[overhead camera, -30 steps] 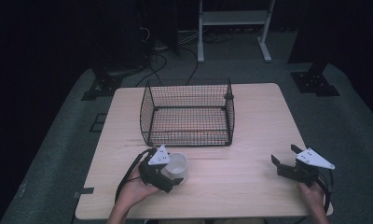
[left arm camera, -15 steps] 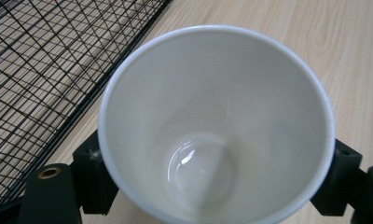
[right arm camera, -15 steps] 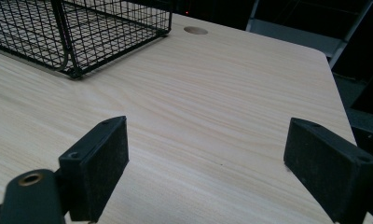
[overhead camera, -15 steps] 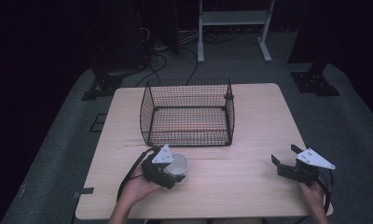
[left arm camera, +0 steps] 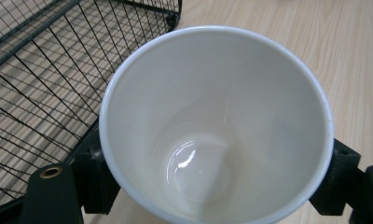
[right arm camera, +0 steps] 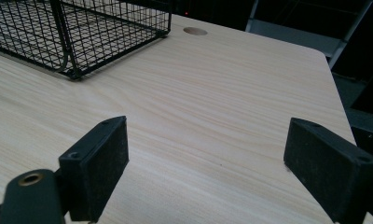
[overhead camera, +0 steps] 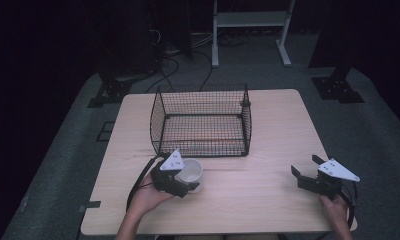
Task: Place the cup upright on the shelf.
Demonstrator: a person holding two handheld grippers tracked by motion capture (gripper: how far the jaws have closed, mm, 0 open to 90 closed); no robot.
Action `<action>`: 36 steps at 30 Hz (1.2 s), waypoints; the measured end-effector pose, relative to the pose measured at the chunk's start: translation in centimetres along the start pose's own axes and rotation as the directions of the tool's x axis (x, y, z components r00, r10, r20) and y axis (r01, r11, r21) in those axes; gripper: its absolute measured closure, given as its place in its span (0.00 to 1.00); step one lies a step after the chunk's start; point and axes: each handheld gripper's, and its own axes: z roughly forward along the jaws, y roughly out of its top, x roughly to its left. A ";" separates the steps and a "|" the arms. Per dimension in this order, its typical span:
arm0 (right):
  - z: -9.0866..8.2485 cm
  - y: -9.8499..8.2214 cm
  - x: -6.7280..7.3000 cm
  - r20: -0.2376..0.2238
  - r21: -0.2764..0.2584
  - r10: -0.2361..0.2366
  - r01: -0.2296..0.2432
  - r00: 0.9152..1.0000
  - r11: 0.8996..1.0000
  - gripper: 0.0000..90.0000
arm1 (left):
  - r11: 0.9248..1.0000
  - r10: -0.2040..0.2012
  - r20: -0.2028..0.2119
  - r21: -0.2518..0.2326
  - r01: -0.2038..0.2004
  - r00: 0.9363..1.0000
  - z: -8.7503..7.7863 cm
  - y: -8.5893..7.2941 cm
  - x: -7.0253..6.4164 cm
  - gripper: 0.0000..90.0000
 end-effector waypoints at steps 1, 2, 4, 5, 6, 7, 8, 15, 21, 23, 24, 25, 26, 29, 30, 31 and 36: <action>0.0 0.0 0.0 -0.001 -0.001 0.001 -0.001 1.000 1.000 0.15 | 1.000 -0.003 0.005 -0.010 0.003 1.000 -0.1 0.2 0.1 0.23; 0.0 0.0 0.0 -0.001 -0.002 0.001 -0.001 1.000 1.000 0.15 | 1.000 -0.001 0.005 -0.014 0.001 1.000 -0.1 0.4 0.1 0.23; 0.0 0.0 0.0 -0.001 -0.003 0.004 -0.004 1.000 1.000 0.15 | 1.000 0.004 0.009 -0.009 -0.004 1.000 -0.1 0.8 0.2 0.23; 0.0 0.0 0.0 -0.001 -0.003 0.003 -0.003 1.000 1.000 0.15 | 1.000 0.008 0.012 -0.009 -0.007 1.000 -0.1 1.0 0.2 0.23; 0.0 0.0 -0.1 -0.001 -0.004 0.004 -0.004 1.000 1.000 0.15 | 1.000 0.013 0.014 -0.009 -0.013 1.000 -0.1 1.2 0.3 0.23; 0.0 0.0 -0.1 -0.002 -0.005 0.005 -0.005 1.000 1.000 0.15 | 1.000 0.014 0.019 -0.012 -0.013 1.000 -0.2 1.5 0.3 0.23; 0.0 0.0 -0.1 -0.002 -0.005 0.005 -0.005 1.000 1.000 0.15 | 1.000 0.014 0.019 -0.012 -0.013 1.000 -0.2 1.5 0.3 0.23; 0.0 0.0 -0.1 -0.002 -0.006 0.007 -0.007 1.000 1.000 0.14 | 0.999 0.034 0.028 -0.010 -0.034 0.999 -0.4 2.5 0.5 0.23; 0.0 0.0 -0.1 -0.002 -0.005 0.010 -0.010 1.000 1.000 0.15 | 0.999 0.032 0.028 -0.013 -0.031 0.999 -0.8 3.0 0.7 0.23; 0.0 0.0 -0.1 -0.003 -0.005 0.012 -0.012 1.000 1.000 0.15 | 0.999 0.040 0.026 -0.005 -0.040 0.999 -0.9 3.2 0.8 0.23; 0.0 0.0 -0.1 -0.003 -0.004 0.014 -0.014 1.000 1.000 0.15 | 0.999 0.039 0.025 -0.005 -0.039 0.999 -0.9 3.3 0.8 0.23; 0.0 0.0 -0.1 -0.003 -0.004 0.014 -0.014 1.000 1.000 0.15 | 0.999 0.039 0.026 -0.008 -0.039 0.999 -1.0 3.5 0.9 0.23; 0.0 0.0 -0.1 -0.003 -0.005 0.012 -0.012 1.000 1.000 0.15 | 0.999 0.039 0.027 -0.011 -0.038 0.999 -1.1 3.6 0.9 0.23; 0.0 0.0 -0.1 -0.003 -0.005 0.012 -0.012 1.000 1.000 0.15 | 0.999 0.045 0.024 -0.012 -0.044 0.999 -1.3 4.0 1.0 0.23; 0.0 0.0 -0.1 -0.003 -0.005 0.012 -0.012 1.000 1.000 0.15 | 0.999 0.048 0.026 -0.011 -0.048 0.999 -1.3 4.1 1.1 0.23; 0.0 0.0 -0.1 -0.004 -0.005 0.013 -0.013 1.000 1.000 0.15 | 0.999 0.052 0.027 -0.013 -0.052 0.998 -1.4 4.3 1.1 0.23; 0.0 0.0 -0.1 -0.004 -0.004 0.014 -0.014 1.000 1.000 0.14 | 0.998 0.060 0.025 0.001 -0.060 0.998 -1.5 4.8 1.4 0.23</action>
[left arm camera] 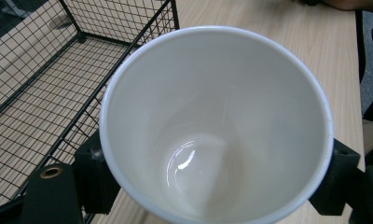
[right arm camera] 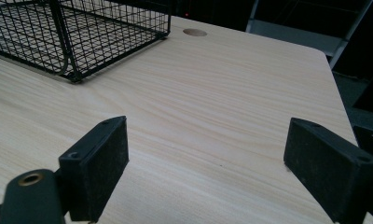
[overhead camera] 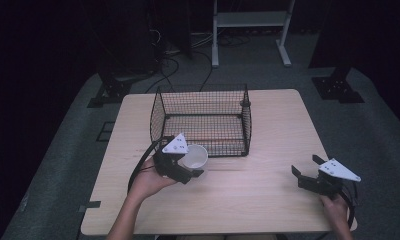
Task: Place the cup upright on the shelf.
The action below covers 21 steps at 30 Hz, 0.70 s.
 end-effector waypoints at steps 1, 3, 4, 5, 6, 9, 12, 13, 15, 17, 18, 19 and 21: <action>0.0 0.0 0.0 0.000 0.000 0.002 -0.002 1.000 1.000 0.15 | 1.000 -0.005 0.006 -0.001 0.005 1.000 0.0 0.2 0.2 0.23; 0.0 0.0 0.0 0.001 0.001 0.004 -0.004 1.000 1.000 0.15 | 1.000 -0.004 0.009 0.002 0.004 1.000 -0.1 0.4 0.4 0.23; 0.0 0.0 0.0 0.001 0.001 0.004 -0.004 1.000 1.000 0.15 | 1.000 -0.004 0.009 0.002 0.004 1.000 -0.1 0.4 0.4 0.23; 0.0 0.0 0.0 0.001 0.001 0.004 -0.004 1.000 1.000 0.14 | 1.000 -0.001 0.009 0.002 0.001 1.000 0.0 0.5 0.5 0.23; 0.0 0.0 0.0 0.000 0.000 0.004 -0.004 1.000 1.000 0.15 | 1.000 0.003 0.007 0.009 -0.003 1.000 0.0 0.7 0.6 0.23; 0.0 0.0 0.0 0.001 0.000 0.006 -0.006 1.000 1.000 0.14 | 1.000 0.013 0.013 0.012 -0.014 1.000 -0.2 1.4 1.0 0.23; 0.0 0.0 -0.1 0.001 -0.001 0.009 -0.009 1.000 1.000 0.14 | 1.000 0.014 0.012 0.014 -0.014 1.000 -0.2 1.8 1.3 0.23; 0.0 0.0 -0.1 0.001 -0.001 0.009 -0.009 1.000 1.000 0.14 | 1.000 0.015 0.012 0.016 -0.016 1.000 -0.2 2.0 1.4 0.23; 0.0 0.0 -0.1 0.001 -0.003 0.009 -0.009 1.000 1.000 0.15 | 0.999 0.029 0.017 0.016 -0.029 0.999 -0.4 2.5 1.7 0.23; 0.0 0.0 -0.1 0.001 -0.003 0.009 -0.009 1.000 1.000 0.15 | 0.999 0.033 0.024 0.014 -0.034 0.999 -0.5 2.7 1.8 0.23; 0.0 0.0 -0.1 0.001 -0.002 0.009 -0.009 1.000 1.000 0.15 | 0.999 0.030 0.028 0.013 -0.031 0.999 -0.5 2.9 1.9 0.23; 0.0 0.0 -0.1 0.001 -0.003 0.010 -0.010 1.000 1.000 0.15 | 0.999 0.035 0.027 0.015 -0.035 0.999 -0.5 3.0 2.0 0.23; 0.0 0.0 -0.1 0.001 -0.003 0.010 -0.010 1.000 1.000 0.15 | 0.999 0.035 0.028 0.019 -0.035 0.999 -0.6 3.3 2.2 0.23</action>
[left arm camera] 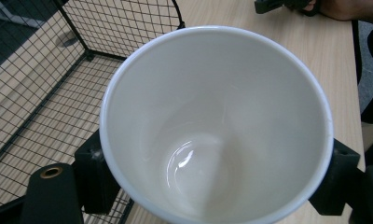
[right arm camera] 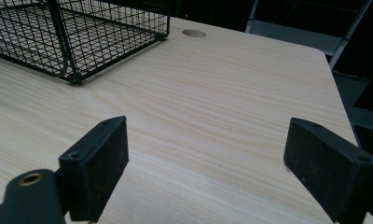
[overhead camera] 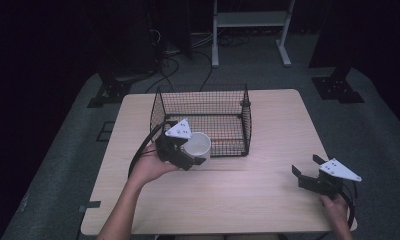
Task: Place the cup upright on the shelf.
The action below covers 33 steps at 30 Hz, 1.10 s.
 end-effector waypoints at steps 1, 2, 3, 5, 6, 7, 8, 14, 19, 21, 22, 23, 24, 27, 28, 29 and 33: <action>0.0 0.0 0.0 0.000 -0.001 -0.001 0.001 1.000 1.000 0.15 | 1.000 0.003 0.001 0.001 -0.003 1.000 0.0 0.1 0.1 0.23; 0.0 0.0 0.0 0.000 -0.001 -0.001 0.001 1.000 1.000 0.15 | 1.000 0.003 0.001 0.005 -0.003 1.000 0.0 0.5 0.3 0.23; 0.0 0.0 0.0 -0.001 -0.001 -0.001 0.001 1.000 1.000 0.14 | 1.000 0.003 0.001 0.005 -0.003 1.000 0.0 0.5 0.3 0.23; 0.0 0.0 0.0 -0.003 -0.001 0.000 0.000 1.000 1.000 0.15 | 1.000 0.011 0.002 0.007 -0.011 1.000 0.0 0.8 0.4 0.23; 0.0 0.0 0.0 -0.003 -0.001 0.000 0.000 1.000 1.000 0.15 | 1.000 0.019 0.007 0.009 -0.019 1.000 -0.1 1.2 0.5 0.23; 0.0 0.0 0.0 -0.003 -0.001 0.000 0.000 1.000 1.000 0.15 | 1.000 0.019 0.007 0.009 -0.019 1.000 -0.1 1.2 0.5 0.23; 0.0 0.0 0.0 -0.004 -0.001 0.000 0.000 1.000 1.000 0.14 | 1.000 0.023 0.010 0.013 -0.023 1.000 -0.1 1.5 0.7 0.23; 0.0 0.0 0.0 -0.006 -0.003 0.002 -0.003 1.000 1.000 0.15 | 0.999 0.036 0.012 0.012 -0.037 0.999 -0.3 2.6 1.3 0.23; 0.0 0.0 0.0 -0.008 -0.005 0.001 -0.001 1.000 1.000 0.15 | 0.999 0.040 0.015 0.012 -0.040 0.999 -0.6 3.4 1.9 0.23; 0.0 0.0 0.0 -0.009 -0.005 0.001 -0.001 1.000 1.000 0.15 | 0.999 0.037 0.018 0.005 -0.037 0.999 -0.6 3.7 2.1 0.23; 0.0 0.0 0.0 -0.009 -0.005 0.000 0.000 1.000 1.000 0.14 | 0.999 0.035 0.020 0.006 -0.035 0.999 -0.6 3.8 2.3 0.23; 0.0 0.0 0.0 -0.009 -0.005 0.001 -0.001 1.000 1.000 0.15 | 0.999 0.037 0.022 0.014 -0.037 0.999 -0.6 4.1 2.5 0.23; 0.0 0.0 0.0 -0.009 -0.005 0.001 -0.001 1.000 1.000 0.15 | 0.999 0.037 0.022 0.014 -0.037 0.999 -0.6 4.1 2.5 0.23; 0.0 0.0 0.0 -0.009 -0.005 0.001 -0.001 1.000 1.000 0.14 | 0.999 0.042 0.022 0.016 -0.042 0.999 -0.7 4.5 2.9 0.23; 0.0 0.0 0.0 -0.009 -0.005 0.001 -0.001 1.000 1.000 0.15 | 0.999 0.041 0.024 0.018 -0.042 0.999 -0.8 4.6 3.1 0.23; 0.0 0.0 0.0 -0.008 -0.005 0.002 -0.002 1.000 1.000 0.15 | 0.999 0.042 0.020 0.022 -0.043 0.999 -0.8 4.7 3.2 0.23; 0.0 0.0 0.0 -0.008 -0.004 0.000 0.000 1.000 1.000 0.15 | 0.999 0.038 0.016 0.035 -0.038 0.999 -0.8 5.1 3.8 0.23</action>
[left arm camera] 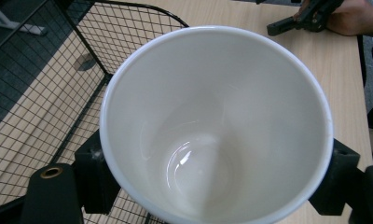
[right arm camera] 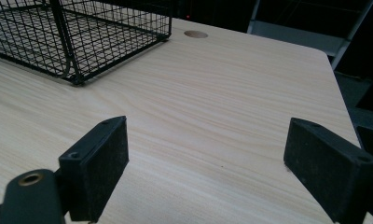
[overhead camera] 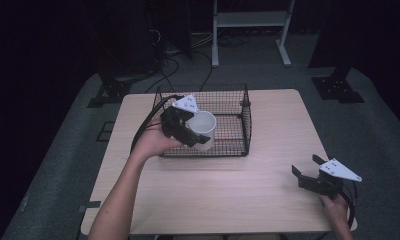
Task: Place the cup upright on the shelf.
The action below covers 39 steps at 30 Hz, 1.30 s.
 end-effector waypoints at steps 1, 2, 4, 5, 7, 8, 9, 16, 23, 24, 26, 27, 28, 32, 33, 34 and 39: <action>0.0 0.0 0.0 0.000 0.000 0.000 0.000 1.000 1.000 0.14 | 1.000 -0.001 -0.001 0.004 0.001 1.000 0.0 0.1 0.1 0.23; 0.0 0.0 0.0 0.000 -0.001 0.001 -0.001 1.000 1.000 0.15 | 1.000 -0.002 -0.002 0.005 0.002 1.000 0.0 0.1 0.2 0.23; 0.0 0.0 0.0 0.000 -0.001 0.001 -0.001 1.000 1.000 0.14 | 1.000 -0.001 -0.004 0.014 0.001 1.000 0.0 0.3 0.5 0.23; 0.0 0.0 0.0 0.001 0.000 0.000 0.000 1.000 1.000 0.15 | 1.000 -0.001 -0.006 0.014 0.001 1.000 0.0 0.4 0.7 0.23; 0.0 0.0 0.0 0.000 0.000 0.001 -0.001 1.000 1.000 0.15 | 1.000 -0.005 -0.009 0.011 0.005 1.000 -0.1 0.5 0.9 0.23; 0.0 0.0 0.0 0.000 0.000 0.001 -0.001 1.000 1.000 0.15 | 1.000 -0.005 -0.009 0.011 0.005 1.000 -0.1 0.6 1.1 0.23; 0.0 0.0 0.0 0.001 0.000 0.002 -0.002 1.000 1.000 0.15 | 1.000 -0.007 -0.011 0.012 0.007 1.000 -0.1 0.8 1.4 0.23; 0.0 0.0 0.0 -0.001 0.000 0.006 -0.006 1.000 1.000 0.15 | 1.000 -0.014 -0.013 0.018 0.015 1.000 0.2 1.3 2.4 0.23; 0.0 0.0 0.0 -0.001 0.001 0.004 -0.004 1.000 1.000 0.14 | 0.999 -0.018 -0.017 0.038 0.019 1.000 0.8 1.8 3.5 0.23; 0.0 0.0 0.0 0.000 0.001 0.003 -0.003 1.000 1.000 0.15 | 0.999 -0.020 -0.016 0.039 0.021 1.000 0.9 1.8 3.6 0.23; 0.0 0.0 -0.1 0.000 0.001 0.007 -0.007 1.000 1.000 0.14 | 0.999 -0.022 -0.024 0.049 0.023 0.999 1.2 1.9 4.1 0.23; 0.0 0.0 -0.1 0.000 0.001 0.007 -0.007 1.000 1.000 0.15 | 0.999 -0.027 -0.022 0.046 0.028 0.999 1.3 1.8 4.2 0.23; 0.0 0.0 -0.1 -0.001 0.001 0.007 -0.007 1.000 1.000 0.15 | 0.998 -0.027 -0.021 0.050 0.028 0.999 1.3 1.8 4.3 0.23; 0.0 0.0 -0.1 -0.001 0.001 0.010 -0.010 1.000 1.000 0.15 | 0.998 -0.041 -0.019 0.050 0.042 0.999 1.7 1.6 4.8 0.23; 0.0 0.0 -0.1 -0.001 0.001 0.011 -0.011 1.000 1.000 0.14 | 0.998 -0.045 -0.020 0.053 0.046 0.999 1.9 1.5 5.0 0.23; 0.0 0.0 -0.1 -0.002 0.001 0.012 -0.012 1.000 1.000 0.15 | 0.997 -0.047 -0.019 0.054 0.048 0.999 2.0 1.5 5.2 0.23; 0.0 0.0 -0.1 -0.001 0.000 0.012 -0.012 1.000 1.000 0.15 | 0.996 -0.060 -0.015 0.061 0.061 0.998 2.8 1.4 5.9 0.23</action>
